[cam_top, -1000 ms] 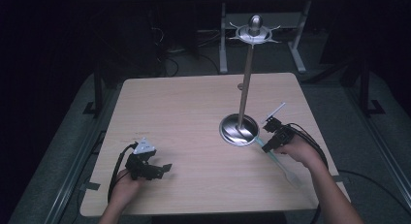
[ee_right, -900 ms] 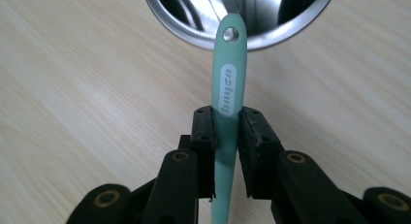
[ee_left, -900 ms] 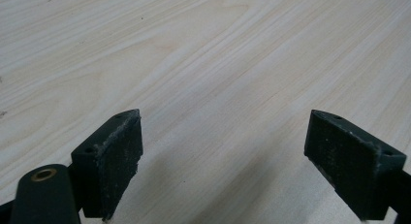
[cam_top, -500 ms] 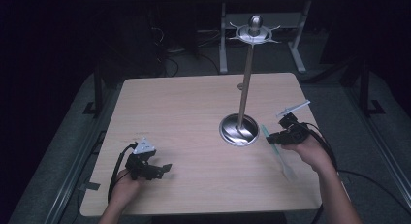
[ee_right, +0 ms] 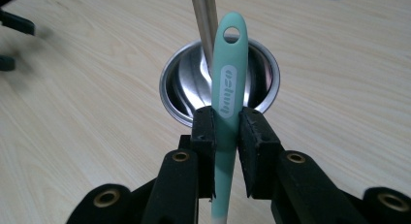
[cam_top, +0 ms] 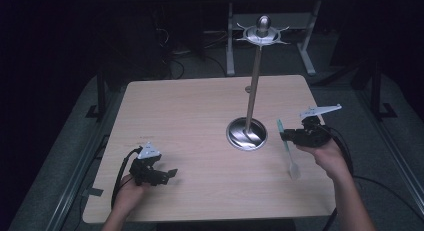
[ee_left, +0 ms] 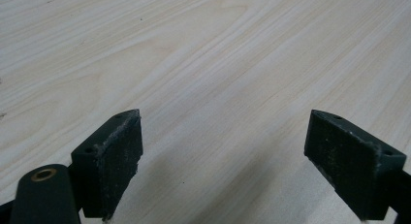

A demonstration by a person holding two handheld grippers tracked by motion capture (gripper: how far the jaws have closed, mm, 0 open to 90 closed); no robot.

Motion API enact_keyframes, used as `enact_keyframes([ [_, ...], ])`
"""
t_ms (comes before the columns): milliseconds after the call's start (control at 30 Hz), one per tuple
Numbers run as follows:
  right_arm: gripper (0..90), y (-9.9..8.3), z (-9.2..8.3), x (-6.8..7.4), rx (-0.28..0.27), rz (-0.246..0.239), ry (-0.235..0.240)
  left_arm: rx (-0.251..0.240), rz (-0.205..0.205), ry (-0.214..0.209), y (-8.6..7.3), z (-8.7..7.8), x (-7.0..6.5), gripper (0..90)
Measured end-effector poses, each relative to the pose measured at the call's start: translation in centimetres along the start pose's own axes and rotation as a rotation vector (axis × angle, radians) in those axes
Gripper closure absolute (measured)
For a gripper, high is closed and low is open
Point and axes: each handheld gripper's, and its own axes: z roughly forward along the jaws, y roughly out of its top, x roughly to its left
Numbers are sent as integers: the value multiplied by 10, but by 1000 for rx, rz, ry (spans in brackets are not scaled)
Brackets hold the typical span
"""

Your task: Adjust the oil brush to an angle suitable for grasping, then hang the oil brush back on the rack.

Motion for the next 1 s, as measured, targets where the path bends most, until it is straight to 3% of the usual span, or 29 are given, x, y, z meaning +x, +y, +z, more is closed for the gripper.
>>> enact_keyframes([
  [267,772,-2,-16,-4,-112,-4,13,-2,-5,-1,0,0,-1,133],
  [367,772,-3,-24,-5,-189,-16,17,1,-5,-3,0,0,-1,133],
  [833,772,-1,-41,-6,-323,-25,22,-2,-7,-6,0,2,-2,133],
  [1000,772,3,-46,-5,-344,-32,20,0,-9,-3,0,2,0,133],
])
